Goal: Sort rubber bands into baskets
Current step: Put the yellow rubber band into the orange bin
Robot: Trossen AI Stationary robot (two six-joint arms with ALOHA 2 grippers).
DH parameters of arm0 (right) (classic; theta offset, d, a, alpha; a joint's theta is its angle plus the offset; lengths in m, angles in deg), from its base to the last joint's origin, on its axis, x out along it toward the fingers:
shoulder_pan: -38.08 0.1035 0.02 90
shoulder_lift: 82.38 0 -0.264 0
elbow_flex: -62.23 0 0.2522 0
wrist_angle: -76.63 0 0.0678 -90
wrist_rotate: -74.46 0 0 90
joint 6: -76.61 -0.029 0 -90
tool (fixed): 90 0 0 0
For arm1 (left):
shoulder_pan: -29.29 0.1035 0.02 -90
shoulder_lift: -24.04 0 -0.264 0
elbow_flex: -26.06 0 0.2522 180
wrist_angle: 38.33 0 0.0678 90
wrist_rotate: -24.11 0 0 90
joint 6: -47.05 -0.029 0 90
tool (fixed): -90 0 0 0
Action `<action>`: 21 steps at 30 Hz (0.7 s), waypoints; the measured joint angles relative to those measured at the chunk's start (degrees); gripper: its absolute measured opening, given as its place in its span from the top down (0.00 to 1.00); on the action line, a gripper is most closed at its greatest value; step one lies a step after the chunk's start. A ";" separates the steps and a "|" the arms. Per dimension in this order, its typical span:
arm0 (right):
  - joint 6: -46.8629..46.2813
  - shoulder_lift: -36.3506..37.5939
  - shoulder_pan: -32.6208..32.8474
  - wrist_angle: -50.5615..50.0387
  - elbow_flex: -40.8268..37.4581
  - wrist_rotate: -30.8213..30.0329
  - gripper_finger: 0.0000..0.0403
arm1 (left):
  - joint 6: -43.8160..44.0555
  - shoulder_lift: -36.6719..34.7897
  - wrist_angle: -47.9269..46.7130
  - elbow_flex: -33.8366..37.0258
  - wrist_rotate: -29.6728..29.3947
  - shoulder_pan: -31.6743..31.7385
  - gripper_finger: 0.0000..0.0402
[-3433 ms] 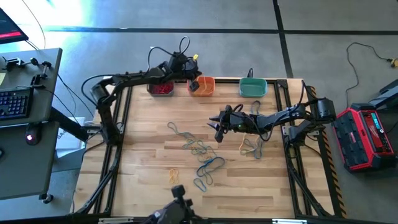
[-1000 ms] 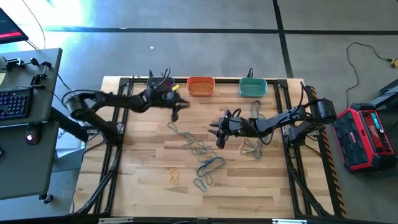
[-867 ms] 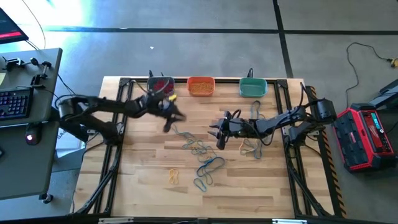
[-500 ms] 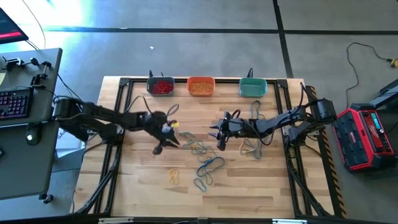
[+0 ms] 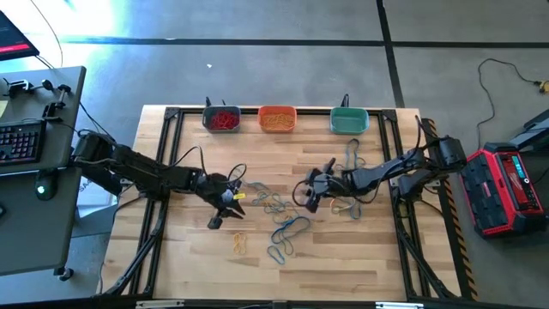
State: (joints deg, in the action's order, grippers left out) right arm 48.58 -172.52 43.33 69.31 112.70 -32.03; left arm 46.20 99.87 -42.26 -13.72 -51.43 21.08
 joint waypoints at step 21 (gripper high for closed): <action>-40.77 3.98 -1.52 -37.60 2.10 1.96 0.64 | 3.47 0.02 0.30 -0.04 -7.09 -3.13 0.85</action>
State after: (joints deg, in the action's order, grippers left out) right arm 7.80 -168.54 41.81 31.71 114.80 -30.06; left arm 49.68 99.89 -41.96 -13.76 -58.52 17.95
